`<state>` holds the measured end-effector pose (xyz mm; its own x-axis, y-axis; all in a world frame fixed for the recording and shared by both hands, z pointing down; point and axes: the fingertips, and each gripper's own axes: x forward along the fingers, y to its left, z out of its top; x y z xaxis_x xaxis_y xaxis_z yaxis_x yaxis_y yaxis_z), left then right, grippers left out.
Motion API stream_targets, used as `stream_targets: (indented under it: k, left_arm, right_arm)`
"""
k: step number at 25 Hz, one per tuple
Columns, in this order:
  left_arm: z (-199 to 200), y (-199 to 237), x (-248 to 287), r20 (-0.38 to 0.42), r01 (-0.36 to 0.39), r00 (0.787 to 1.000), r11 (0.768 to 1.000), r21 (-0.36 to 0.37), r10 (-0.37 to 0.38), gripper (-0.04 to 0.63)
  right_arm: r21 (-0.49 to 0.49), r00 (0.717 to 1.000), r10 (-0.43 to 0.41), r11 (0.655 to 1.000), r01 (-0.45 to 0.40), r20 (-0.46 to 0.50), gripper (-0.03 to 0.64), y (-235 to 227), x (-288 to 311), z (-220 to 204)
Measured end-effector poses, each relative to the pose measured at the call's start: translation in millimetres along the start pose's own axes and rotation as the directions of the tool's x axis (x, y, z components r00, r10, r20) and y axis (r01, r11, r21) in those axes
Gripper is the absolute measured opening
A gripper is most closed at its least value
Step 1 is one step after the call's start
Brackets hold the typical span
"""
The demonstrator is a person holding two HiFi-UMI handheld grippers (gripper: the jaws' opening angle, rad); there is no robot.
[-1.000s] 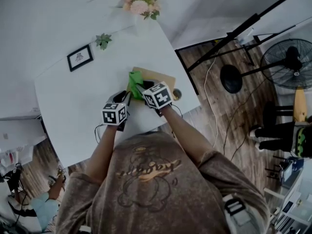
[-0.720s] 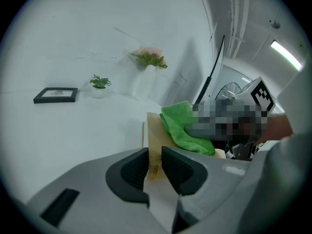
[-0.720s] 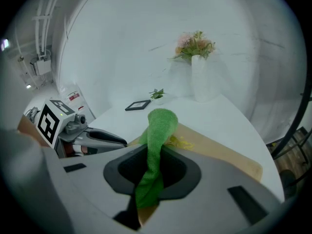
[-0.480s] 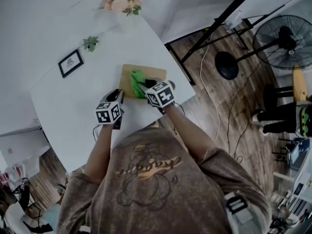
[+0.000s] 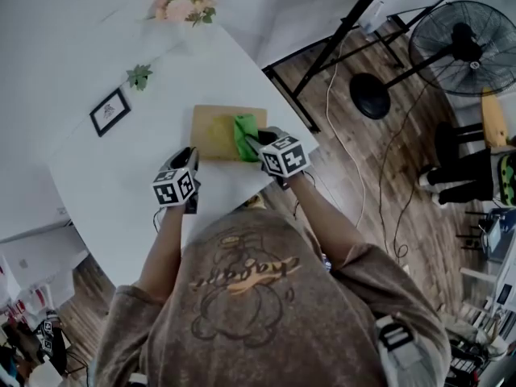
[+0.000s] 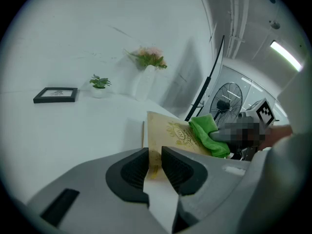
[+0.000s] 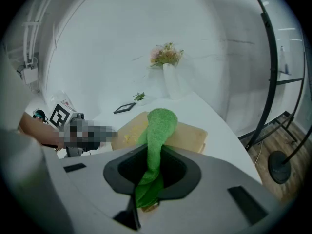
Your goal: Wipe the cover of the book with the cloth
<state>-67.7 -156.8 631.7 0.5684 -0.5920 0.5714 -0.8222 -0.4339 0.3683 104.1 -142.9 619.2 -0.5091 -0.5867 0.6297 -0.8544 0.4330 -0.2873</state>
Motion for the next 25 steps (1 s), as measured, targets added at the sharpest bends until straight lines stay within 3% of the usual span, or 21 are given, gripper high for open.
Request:
stream_targets:
  k: [10,17,25]
  left_arm:
    - [0.5,-1.5,0.0,0.0,0.009,1.0,1.0,-0.013,-0.009,0.084]
    - [2.2,-2.2,-0.3,0.021,0.011,1.0,1.0,-0.015,-0.011,0.083]
    - [7.2,-4.0,-5.3,0.032,0.03,0.999,0.999,-0.016,-0.03,0.083]
  right_arm:
    - [0.066,0.997,-0.077,0.995,0.075,0.03,0.064,-32.0,-36.2,-15.7]
    - [0.084,0.986,-0.164,0.983,0.164,-0.002,0.061,-56.1,-67.1,-31.2]
    - [0.09,0.989,-0.139,0.987,0.133,0.059,0.061,-43.8,-89.3,-7.3]
